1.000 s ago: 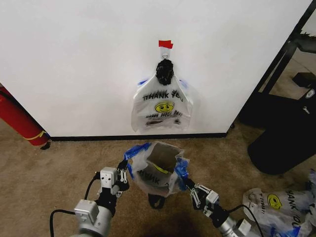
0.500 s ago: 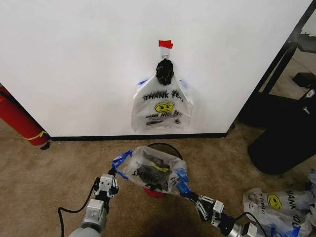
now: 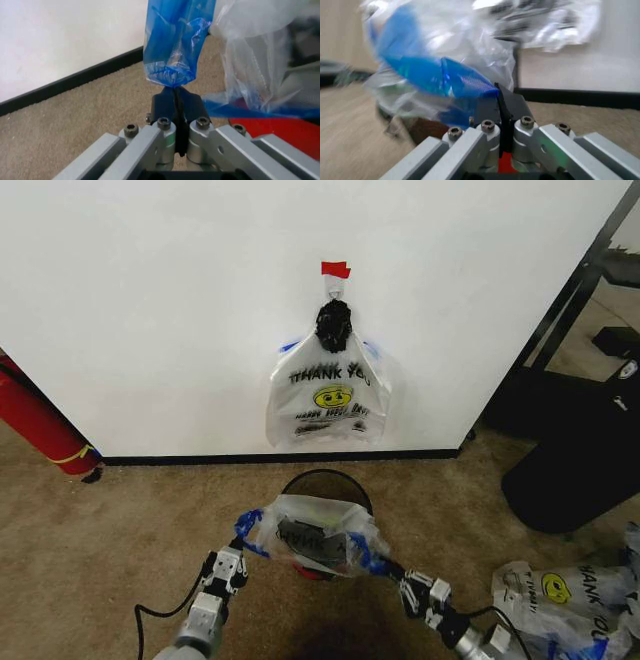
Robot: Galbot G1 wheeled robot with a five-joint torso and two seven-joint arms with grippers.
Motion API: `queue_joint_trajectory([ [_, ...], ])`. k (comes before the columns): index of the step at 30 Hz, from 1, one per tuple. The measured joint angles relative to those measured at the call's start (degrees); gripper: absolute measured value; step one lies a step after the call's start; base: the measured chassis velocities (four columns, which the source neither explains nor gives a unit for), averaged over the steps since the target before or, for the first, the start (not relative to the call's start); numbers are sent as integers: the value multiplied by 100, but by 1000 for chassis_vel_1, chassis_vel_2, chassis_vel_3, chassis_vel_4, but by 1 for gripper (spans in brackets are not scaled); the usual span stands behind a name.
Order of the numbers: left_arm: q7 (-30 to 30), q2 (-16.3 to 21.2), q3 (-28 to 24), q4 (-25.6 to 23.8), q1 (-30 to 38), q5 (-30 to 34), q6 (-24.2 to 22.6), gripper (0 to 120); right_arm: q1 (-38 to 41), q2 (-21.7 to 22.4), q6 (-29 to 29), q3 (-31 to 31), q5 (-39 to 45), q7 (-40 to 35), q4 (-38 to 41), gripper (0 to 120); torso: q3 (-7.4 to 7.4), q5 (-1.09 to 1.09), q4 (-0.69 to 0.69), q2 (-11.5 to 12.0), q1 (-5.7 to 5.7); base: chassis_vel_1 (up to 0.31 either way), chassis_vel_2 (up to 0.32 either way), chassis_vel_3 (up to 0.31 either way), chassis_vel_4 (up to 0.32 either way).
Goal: Pick up the garbage bag from the wall and place it over the trash bin.
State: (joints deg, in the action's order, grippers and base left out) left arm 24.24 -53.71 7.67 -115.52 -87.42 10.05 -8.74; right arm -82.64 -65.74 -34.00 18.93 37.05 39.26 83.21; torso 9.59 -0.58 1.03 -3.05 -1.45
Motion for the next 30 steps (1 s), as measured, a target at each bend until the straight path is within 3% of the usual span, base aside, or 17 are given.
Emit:
queue_joint_trajectory([
  [9,-258,55,-179,471,375,-112,-47,0,320,-359,365,-397,1298,-467,-309,0,0,0,0,0,0,0,0,0,0],
  [18,-482,161,-115,488,364,-120,-5,0,458,-690,623,-395,1861,-681,-419,0,0,-1,0,0,0,0,0,0,0],
  [21,-599,219,-71,452,293,-132,83,0,372,-706,636,-390,1587,-693,-330,0,0,0,0,0,0,0,0,0,0],
  [25,-756,339,20,364,83,-259,112,6,231,-518,611,-272,847,-724,-208,13,0,-1,0,0,0,0,0,0,0],
  [29,-1199,644,268,120,-404,-488,11,25,-43,-122,410,134,-572,-707,22,30,0,0,0,0,0,0,0,0,0],
  [30,-1199,644,268,120,-404,-488,11,25,-43,-122,410,134,-572,-707,22,30,0,0,0,0,0,0,0,0,0],
])
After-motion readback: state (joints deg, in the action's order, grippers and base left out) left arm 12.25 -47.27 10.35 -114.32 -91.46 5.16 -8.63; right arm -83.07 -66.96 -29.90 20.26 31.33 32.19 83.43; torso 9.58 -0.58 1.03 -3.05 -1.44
